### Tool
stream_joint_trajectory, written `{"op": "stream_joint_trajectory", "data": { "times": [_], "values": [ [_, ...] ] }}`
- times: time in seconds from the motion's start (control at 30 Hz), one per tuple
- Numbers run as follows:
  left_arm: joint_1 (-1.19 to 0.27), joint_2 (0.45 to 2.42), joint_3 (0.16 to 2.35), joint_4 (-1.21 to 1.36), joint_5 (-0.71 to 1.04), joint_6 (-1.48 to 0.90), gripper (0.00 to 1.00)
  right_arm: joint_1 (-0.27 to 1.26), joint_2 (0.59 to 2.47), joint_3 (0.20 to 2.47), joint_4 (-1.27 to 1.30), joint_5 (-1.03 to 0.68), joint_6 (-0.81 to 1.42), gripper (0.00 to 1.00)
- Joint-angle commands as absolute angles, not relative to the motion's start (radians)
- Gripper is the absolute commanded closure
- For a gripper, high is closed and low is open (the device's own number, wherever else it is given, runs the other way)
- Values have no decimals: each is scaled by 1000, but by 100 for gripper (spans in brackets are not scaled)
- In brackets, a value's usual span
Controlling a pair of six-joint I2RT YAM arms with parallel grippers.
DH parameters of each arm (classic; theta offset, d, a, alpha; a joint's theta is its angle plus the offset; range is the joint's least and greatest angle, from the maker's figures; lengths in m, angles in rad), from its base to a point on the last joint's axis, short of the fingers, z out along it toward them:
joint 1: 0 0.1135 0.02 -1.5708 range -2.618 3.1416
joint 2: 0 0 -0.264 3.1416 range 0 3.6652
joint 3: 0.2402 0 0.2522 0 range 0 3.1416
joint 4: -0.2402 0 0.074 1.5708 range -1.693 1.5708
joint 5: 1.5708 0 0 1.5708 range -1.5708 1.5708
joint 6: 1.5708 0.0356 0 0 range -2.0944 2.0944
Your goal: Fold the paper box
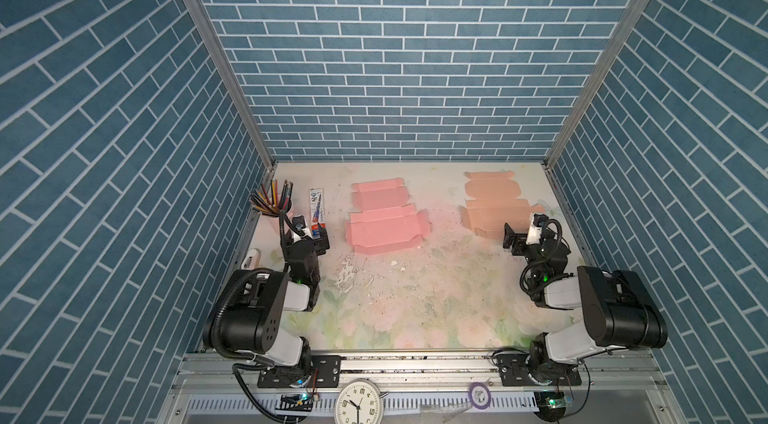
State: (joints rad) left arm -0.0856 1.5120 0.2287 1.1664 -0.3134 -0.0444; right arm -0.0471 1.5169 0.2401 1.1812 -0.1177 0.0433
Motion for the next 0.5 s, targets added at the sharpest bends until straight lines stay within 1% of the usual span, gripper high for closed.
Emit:
{"op": "stream_joint_trajectory", "data": {
  "times": [0.0,0.1,0.37,0.47],
  "values": [
    [-90,1505,236,1201,-321,-35,13,-51,1521,255,1180,-124,10,1],
    [-91,1479,240,1176,-338,-45,13,-50,1490,262,1141,-120,9,1],
    [-89,1457,247,1155,-315,-35,13,-51,1434,272,1073,-121,11,1],
    [-87,1409,281,1045,-341,-47,13,-48,1427,279,1051,-124,6,1]
  ]
}}
